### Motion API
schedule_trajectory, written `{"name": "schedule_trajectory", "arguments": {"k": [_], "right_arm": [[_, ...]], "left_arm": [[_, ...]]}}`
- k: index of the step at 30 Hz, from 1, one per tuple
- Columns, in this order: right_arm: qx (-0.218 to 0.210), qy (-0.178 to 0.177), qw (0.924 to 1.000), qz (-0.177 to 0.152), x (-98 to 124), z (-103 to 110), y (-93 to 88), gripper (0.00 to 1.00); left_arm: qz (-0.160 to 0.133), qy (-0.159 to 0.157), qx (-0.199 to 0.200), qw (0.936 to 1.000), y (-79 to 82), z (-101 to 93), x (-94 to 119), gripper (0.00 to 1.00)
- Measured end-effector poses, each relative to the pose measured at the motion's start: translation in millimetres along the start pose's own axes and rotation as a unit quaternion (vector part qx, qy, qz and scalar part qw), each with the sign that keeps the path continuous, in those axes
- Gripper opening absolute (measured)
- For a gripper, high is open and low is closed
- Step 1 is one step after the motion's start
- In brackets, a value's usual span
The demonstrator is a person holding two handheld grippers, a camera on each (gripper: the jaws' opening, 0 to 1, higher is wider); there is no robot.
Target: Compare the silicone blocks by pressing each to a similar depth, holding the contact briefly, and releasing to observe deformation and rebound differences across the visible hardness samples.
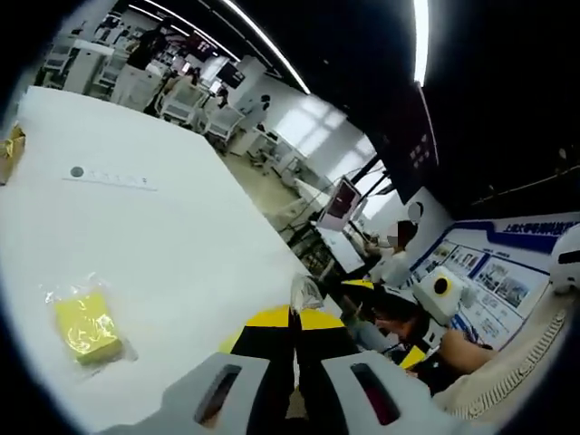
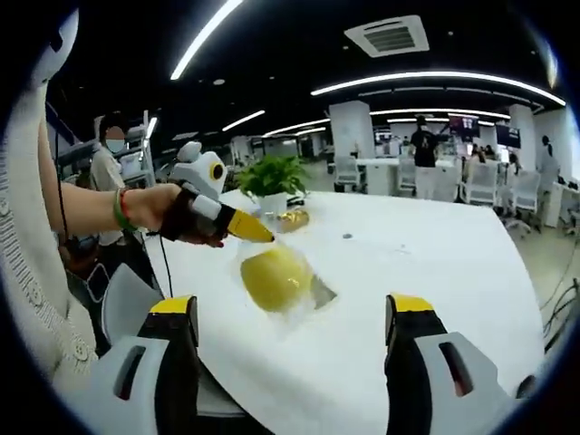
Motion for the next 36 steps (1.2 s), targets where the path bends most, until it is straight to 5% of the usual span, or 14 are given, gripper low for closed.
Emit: {"name": "schedule_trajectory", "arguments": {"k": [6, 17, 36], "right_arm": [[-0.015, -0.018, 0.9993, 0.028, 12.2, -9.8, -15.5, 0.77], [-0.040, -0.064, 0.9961, 0.046, 24.8, -43.2, -18.3, 0.74], [-0.066, -0.049, 0.9911, 0.105, -2.1, -64.3, -31.0, 0.71]], "left_arm": [[-0.011, 0.008, 0.026, 0.9996, -0.6, 20.4, -30.1, 0.00], [-0.005, 0.017, 0.089, 0.9959, -10.0, 62.0, -77.1, 0.00], [-0.042, 0.069, 0.166, 0.9828, -9.9, 135.1, -103.5, 0.00]]}}
Point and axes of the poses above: the point that each gripper's makers call its tool centre point, and the gripper's own axes: x roughly backward along the fingers, z roughly to its left, y roughly out of its top, the point moved 8 cm from there along x, roughly backward along the fingers, and after that the axes turned 5 degrees about -x, right-handed, at the moved point
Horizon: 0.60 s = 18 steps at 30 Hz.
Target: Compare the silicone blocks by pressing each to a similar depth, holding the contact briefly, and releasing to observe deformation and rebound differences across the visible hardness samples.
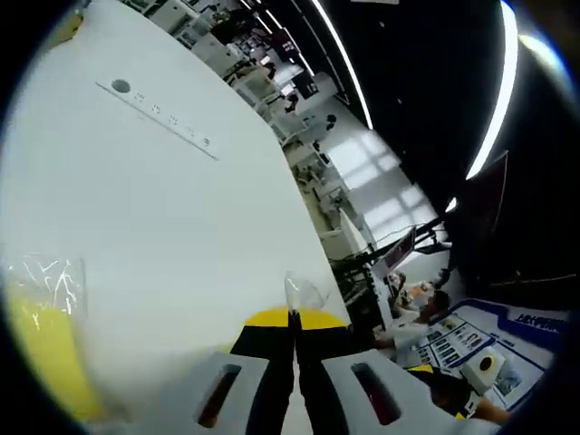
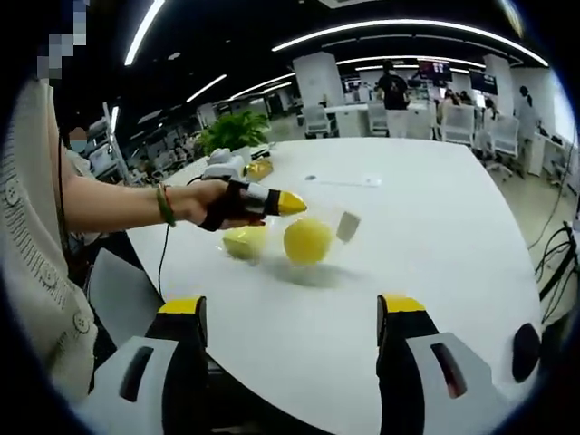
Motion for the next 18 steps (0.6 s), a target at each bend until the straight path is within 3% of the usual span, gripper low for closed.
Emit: {"name": "schedule_trajectory", "arguments": {"k": [10, 18], "right_arm": [[-0.018, 0.008, 0.9998, 0.010, -13.1, -6.1, -2.6, 0.70], [-0.023, 0.010, 0.9995, 0.021, -19.1, -7.4, -8.2, 0.69]], "left_arm": [[0.021, 0.049, 0.014, 0.9985, -0.9, 42.1, -8.6, 0.00], [0.032, 0.066, 0.015, 0.9972, -3.3, 57.8, -11.2, 0.00]]}}
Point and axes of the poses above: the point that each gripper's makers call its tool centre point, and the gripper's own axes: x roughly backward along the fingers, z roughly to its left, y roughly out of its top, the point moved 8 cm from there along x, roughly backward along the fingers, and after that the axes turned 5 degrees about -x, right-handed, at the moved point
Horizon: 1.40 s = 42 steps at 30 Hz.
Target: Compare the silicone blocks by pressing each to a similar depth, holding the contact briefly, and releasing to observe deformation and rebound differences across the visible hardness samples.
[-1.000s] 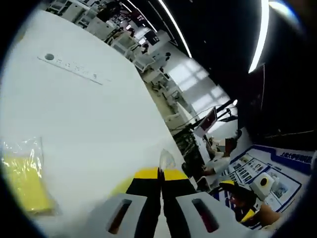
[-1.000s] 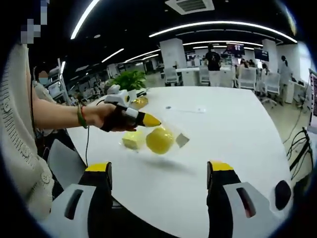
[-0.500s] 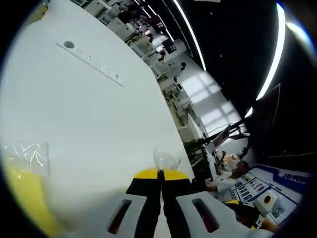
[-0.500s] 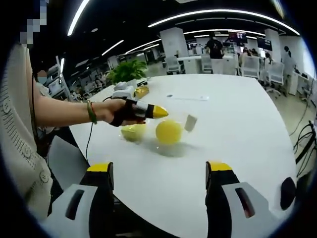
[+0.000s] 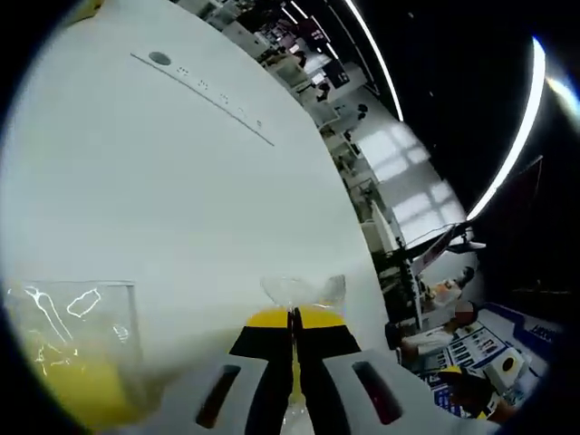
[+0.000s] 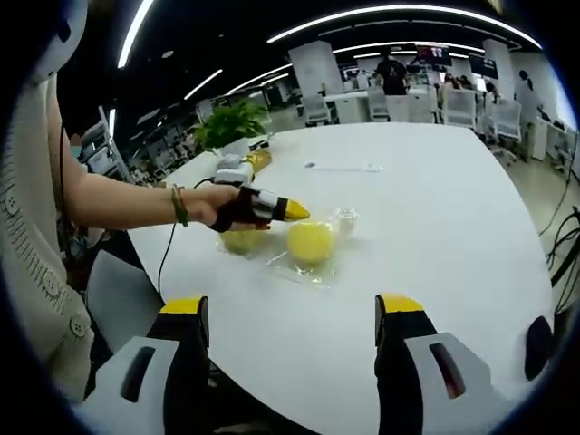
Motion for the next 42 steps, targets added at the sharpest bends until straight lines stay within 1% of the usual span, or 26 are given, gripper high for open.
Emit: {"name": "schedule_trajectory", "arguments": {"k": [4, 7, 14, 17, 18, 21, 24, 26, 29, 30, 33, 35, 38, 39, 40, 42], "right_arm": [[-0.003, 0.001, 1.0000, 0.004, -2.4, -1.2, -1.9, 0.69], [-0.003, 0.003, 1.0000, 0.005, -3.5, -1.4, -2.3, 0.68], [-0.004, 0.005, 1.0000, 0.004, -6.6, -3.3, -2.1, 0.67], [-0.006, 0.006, 1.0000, 0.001, -7.9, -2.4, -1.3, 0.68], [-0.005, 0.007, 1.0000, 0.000, -8.1, -1.7, -0.9, 0.68], [0.000, 0.011, 0.9999, 0.000, -7.9, 3.1, 0.3, 0.67], [0.000, 0.014, 0.9999, -0.005, -6.3, 7.1, 0.8, 0.67], [-0.002, 0.018, 0.9998, -0.007, -5.7, 12.5, -0.4, 0.66], [0.006, 0.020, 0.9998, -0.004, -4.3, 20.4, -3.7, 0.66], [0.007, 0.020, 0.9998, -0.004, -2.9, 23.6, -4.5, 0.66], [0.005, 0.015, 0.9998, -0.015, 1.0, 31.4, -3.8, 0.66], [0.006, 0.016, 0.9996, -0.024, 2.1, 37.8, -3.2, 0.66], [0.013, 0.020, 0.9992, -0.034, 3.2, 50.7, -1.9, 0.66], [0.016, 0.020, 0.9990, -0.036, 3.5, 53.7, -1.4, 0.66], [0.019, 0.020, 0.9989, -0.039, 3.5, 56.7, -1.1, 0.66], [0.023, 0.023, 0.9985, -0.043, 4.1, 63.9, -0.9, 0.66]], "left_arm": [[0.015, 0.024, -0.015, 0.9995, -4.4, 7.4, -0.6, 0.00], [0.013, 0.022, -0.008, 0.9996, -5.5, 9.1, -0.6, 0.00], [0.015, 0.024, -0.011, 0.9995, -4.5, 8.9, -2.8, 0.00], [0.015, 0.020, -0.012, 0.9996, -3.9, 6.7, -2.1, 0.00], [0.016, 0.018, -0.012, 0.9996, -3.8, 5.6, -1.3, 0.02], [0.021, 0.026, -0.024, 0.9991, -3.9, 2.4, 3.4, 0.10], [0.020, 0.029, -0.025, 0.9990, -3.2, -1.5, 8.7, 0.14], [0.020, 0.031, -0.030, 0.9989, -3.1, -5.4, 15.0, 0.18], [0.017, 0.037, -0.046, 0.9981, -2.8, -10.1, 25.6, 0.21], [0.020, 0.041, -0.057, 0.9973, -3.7, -12.0, 30.4, 0.21], [0.017, 0.038, -0.070, 0.9967, -5.3, -21.6, 45.1, 0.20], [0.010, 0.034, -0.087, 0.9956, -5.9, -29.9, 57.1, 0.23], [0.009, 0.029, -0.123, 0.9920, -10.0, -43.1, 78.3, 0.30], [0.009, 0.029, -0.127, 0.9915, -10.6, -44.6, 81.0, 0.31], [0.011, 0.027, -0.147, 0.9888, -12.7, -49.1, 89.4, 0.31], [0.011, 0.026, -0.165, 0.9858, -17.1, -55.6, 103.7, 0.31]]}}
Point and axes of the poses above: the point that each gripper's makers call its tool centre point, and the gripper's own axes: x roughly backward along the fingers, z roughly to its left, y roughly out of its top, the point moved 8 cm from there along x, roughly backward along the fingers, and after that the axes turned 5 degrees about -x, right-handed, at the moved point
